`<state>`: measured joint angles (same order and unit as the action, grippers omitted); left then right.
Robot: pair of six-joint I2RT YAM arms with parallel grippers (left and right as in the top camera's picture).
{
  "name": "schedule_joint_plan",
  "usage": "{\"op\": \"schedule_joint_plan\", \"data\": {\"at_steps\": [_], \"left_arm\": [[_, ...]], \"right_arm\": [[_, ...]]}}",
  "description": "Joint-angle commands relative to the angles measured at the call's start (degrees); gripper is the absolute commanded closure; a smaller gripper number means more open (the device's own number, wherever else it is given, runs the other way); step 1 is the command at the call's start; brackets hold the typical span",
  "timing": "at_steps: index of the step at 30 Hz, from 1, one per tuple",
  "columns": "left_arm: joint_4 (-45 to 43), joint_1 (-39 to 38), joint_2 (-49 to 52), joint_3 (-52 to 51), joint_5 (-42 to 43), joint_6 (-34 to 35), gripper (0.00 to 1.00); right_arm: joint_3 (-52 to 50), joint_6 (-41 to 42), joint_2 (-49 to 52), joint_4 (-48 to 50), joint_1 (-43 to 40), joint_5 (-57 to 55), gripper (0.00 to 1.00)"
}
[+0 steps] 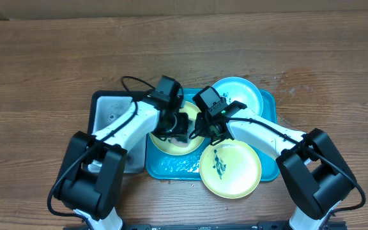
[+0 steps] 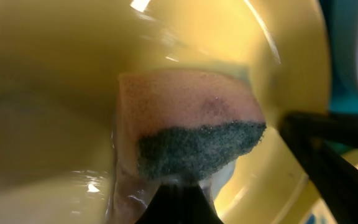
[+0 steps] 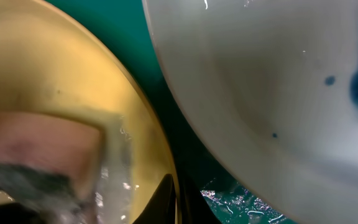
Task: Clean dirty plates on tray and stack at the side
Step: 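Scrub the yellow plate with the sponge held in the left gripper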
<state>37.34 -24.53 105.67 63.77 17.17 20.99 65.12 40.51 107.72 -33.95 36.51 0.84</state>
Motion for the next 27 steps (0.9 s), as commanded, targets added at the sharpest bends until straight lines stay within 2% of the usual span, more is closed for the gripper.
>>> {"op": "schedule_joint_plan", "data": {"at_steps": [1, 6, 11, 16, 20, 25, 27], "left_arm": [[0.57, -1.11, 1.84, -0.2, 3.82, 1.88, 0.96], [-1.05, 0.96, 1.84, -0.2, 2.89, 4.57, 0.96], [-7.91, 4.94, 1.84, -0.2, 2.54, 7.08, 0.96], [-12.74, 5.77, 1.86, -0.2, 1.81, 10.6, 0.96], [-9.27, 5.79, 1.86, -0.2, -4.13, 10.97, 0.96], [0.44, 6.19, 1.86, -0.2, -16.57, 11.15, 0.96], [2.54, 6.58, 1.86, -0.17, -18.73, 11.96, 0.96]], "right_arm": [[-0.74, 0.28, -0.28, -0.22, 0.11, -2.69, 0.96], [-0.74, 0.9, -0.28, -0.39, 0.11, -2.69, 0.96], [-0.74, 1.51, -0.28, -0.48, 0.11, -2.73, 0.96], [-0.74, 1.51, -0.28, -0.59, 0.11, -2.73, 0.96], [-0.74, 1.51, -0.28, -0.81, 0.11, -2.73, 0.96], [-0.74, 1.51, -0.28, -0.85, 0.11, -2.73, 0.96], [-0.74, 1.51, -0.28, -0.85, 0.11, -2.73, 0.96]]}}
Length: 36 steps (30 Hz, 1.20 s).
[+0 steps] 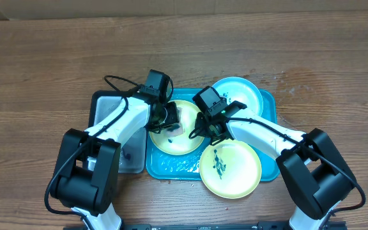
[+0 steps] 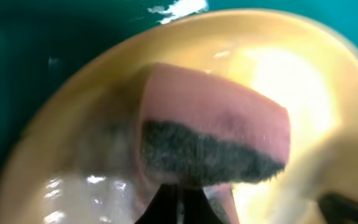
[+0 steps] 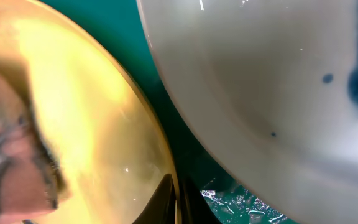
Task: Clean dirty plates on tray and stack at the side
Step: 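Scrub the yellow plate with the sponge held in the left gripper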
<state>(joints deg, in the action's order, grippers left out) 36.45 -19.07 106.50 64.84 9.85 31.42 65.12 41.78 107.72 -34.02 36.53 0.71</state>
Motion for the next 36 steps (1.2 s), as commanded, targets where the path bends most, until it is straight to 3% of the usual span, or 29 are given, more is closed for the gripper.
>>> {"op": "schedule_joint_plan", "data": {"at_steps": [1, 6, 12, 18, 25, 36], "left_arm": [[4.11, 1.25, 1.03, -1.22, -12.04, 1.97, 0.96], [7.32, 1.81, 1.03, -1.18, -12.5, 1.53, 0.96], [9.66, -1.03, 1.03, -1.18, 1.16, -10.97, 0.96], [8.46, -6.67, 1.03, -1.18, 8.09, -14.05, 0.96], [4.15, -9.46, 1.03, -1.18, 10.32, -8.57, 0.96], [-9.6, -5.22, 1.57, -1.2, 9.29, 3.26, 0.96]], "right_arm": [[-0.74, 0.24, -0.28, -0.76, 0.09, -2.6, 0.96], [-0.74, 0.24, -0.28, -0.79, 0.09, -2.6, 0.96], [-0.74, 0.24, -0.28, -0.74, 0.09, -2.64, 0.96], [-0.74, 0.24, -0.28, -0.79, 0.09, -2.62, 0.96], [-0.74, 0.24, -0.28, -0.94, 0.09, -2.62, 0.96], [-0.74, 0.24, -0.28, -1.2, 0.09, -2.62, 0.96]]}}
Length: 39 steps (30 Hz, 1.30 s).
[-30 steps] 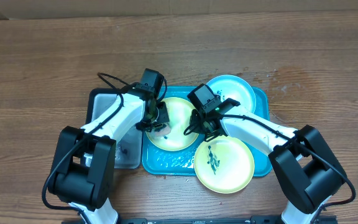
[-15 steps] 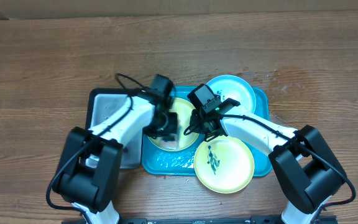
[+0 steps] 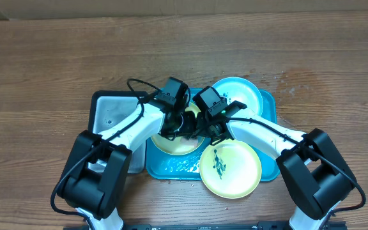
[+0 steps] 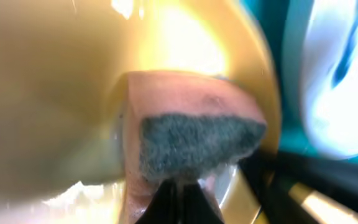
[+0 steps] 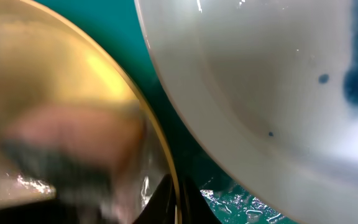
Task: Clean dirty plates on tray and stack at the side
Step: 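Scrub the yellow plate with the sponge held in the left gripper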
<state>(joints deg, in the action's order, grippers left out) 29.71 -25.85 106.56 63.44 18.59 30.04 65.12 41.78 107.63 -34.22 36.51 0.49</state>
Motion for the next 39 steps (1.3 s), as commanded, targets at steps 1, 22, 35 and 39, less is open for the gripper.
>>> {"op": "schedule_joint_plan", "data": {"at_steps": [1, 22, 35, 39], "left_arm": [[-4.31, 1.9, 1.86, 0.2, 0.52, 5.42, 0.96], [7.65, 11.19, 6.01, 1.81, -17.62, 4.96, 0.96], [28.0, 8.68, 5.03, 12.96, -21.07, -3.48, 0.96], [31.26, 6.67, 2.38, 17.79, -18.95, -6.51, 0.96]], "right_arm": [[-0.74, 0.24, -0.2, -1.01, 0.11, -2.4, 0.96], [-0.74, 0.24, -0.2, -1.03, 0.11, -2.62, 0.96], [-0.74, 0.24, -0.2, -0.94, 0.11, -3.06, 0.96], [-0.74, 0.22, -0.2, -0.98, 0.11, -3.04, 0.96]]}}
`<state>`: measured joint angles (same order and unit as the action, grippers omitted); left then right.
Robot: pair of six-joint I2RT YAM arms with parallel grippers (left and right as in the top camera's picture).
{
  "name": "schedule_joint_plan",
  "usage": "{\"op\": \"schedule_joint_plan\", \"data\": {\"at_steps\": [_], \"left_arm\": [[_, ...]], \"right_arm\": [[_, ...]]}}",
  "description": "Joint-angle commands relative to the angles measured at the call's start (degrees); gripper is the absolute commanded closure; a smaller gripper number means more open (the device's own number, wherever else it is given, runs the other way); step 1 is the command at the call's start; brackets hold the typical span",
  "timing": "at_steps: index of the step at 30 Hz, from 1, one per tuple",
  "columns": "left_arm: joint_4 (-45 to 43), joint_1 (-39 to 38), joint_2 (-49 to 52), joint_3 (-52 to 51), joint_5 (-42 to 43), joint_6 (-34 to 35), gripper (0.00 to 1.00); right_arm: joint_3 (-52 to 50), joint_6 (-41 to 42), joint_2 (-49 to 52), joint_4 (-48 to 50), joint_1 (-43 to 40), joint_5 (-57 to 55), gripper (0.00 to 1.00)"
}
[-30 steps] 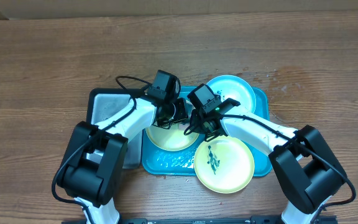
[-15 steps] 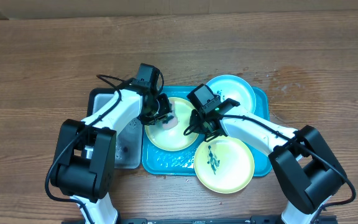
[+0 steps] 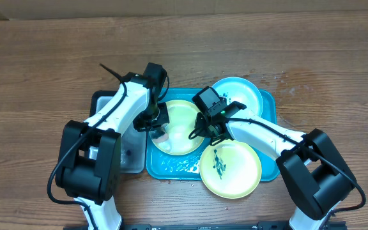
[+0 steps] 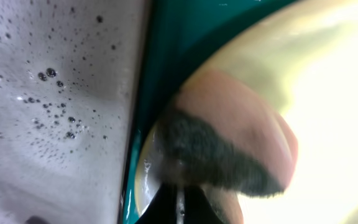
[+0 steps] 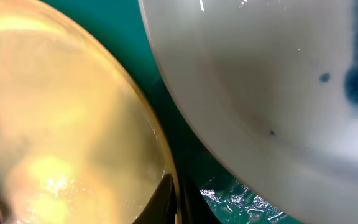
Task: Clean dirty plates on tray and stack at the side
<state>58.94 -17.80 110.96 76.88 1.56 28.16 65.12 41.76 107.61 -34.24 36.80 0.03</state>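
Note:
A wet yellow plate (image 3: pixel 183 126) lies in the middle of the teal tray (image 3: pixel 270 102). My left gripper (image 3: pixel 157 121) is shut on a pink sponge (image 4: pixel 241 134) with a dark scouring side, pressed on the plate's left rim (image 4: pixel 166 168) beside the tray wall. My right gripper (image 3: pixel 204 132) is shut on the plate's right rim (image 5: pixel 166 168), pinching it between thin black fingers. A light blue plate (image 3: pixel 237 93) sits at the tray's back right. A yellow plate with green marks (image 3: pixel 230 167) overhangs the tray's front edge. Blue stains show on the pale plate in the right wrist view.
A grey water basin (image 3: pixel 110 108) stands left of the tray, its wet bubbled wall (image 4: pixel 55 93) close to the sponge. Wooden table (image 3: pixel 43 64) surrounds everything. Water drops lie on the tray floor (image 5: pixel 241 202).
My left gripper with the sponge has moved from the plate's right side, near my right gripper, to its left rim by the basin. The right gripper holds the rim as before.
The sponge was on the plate's lower middle at first. It then stood on the left part, then at the right edge next to my right gripper, and now at the left rim. My right gripper has kept its pinch on the rim throughout.

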Motion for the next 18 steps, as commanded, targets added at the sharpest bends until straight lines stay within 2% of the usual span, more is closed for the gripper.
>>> {"op": "schedule_joint_plan", "data": {"at_steps": [1, 12, 18], "left_arm": [[2.82, -1.53, -2.45, 5.31, -1.92, -4.63, 0.96], [17.55, 0.07, -7.3, 18.82, -3.54, -5.16, 0.96], [23.76, 7.72, -7.56, 18.4, -5.14, -5.18, 0.96]], "right_arm": [[-0.74, 0.24, -0.17, -0.96, -0.17, -2.56, 0.96], [-0.63, 0.2, -0.2, -2.36, -0.17, -2.32, 0.96], [2.67, -6.19, -0.94, -5.6, -0.11, -0.79, 0.96]]}}
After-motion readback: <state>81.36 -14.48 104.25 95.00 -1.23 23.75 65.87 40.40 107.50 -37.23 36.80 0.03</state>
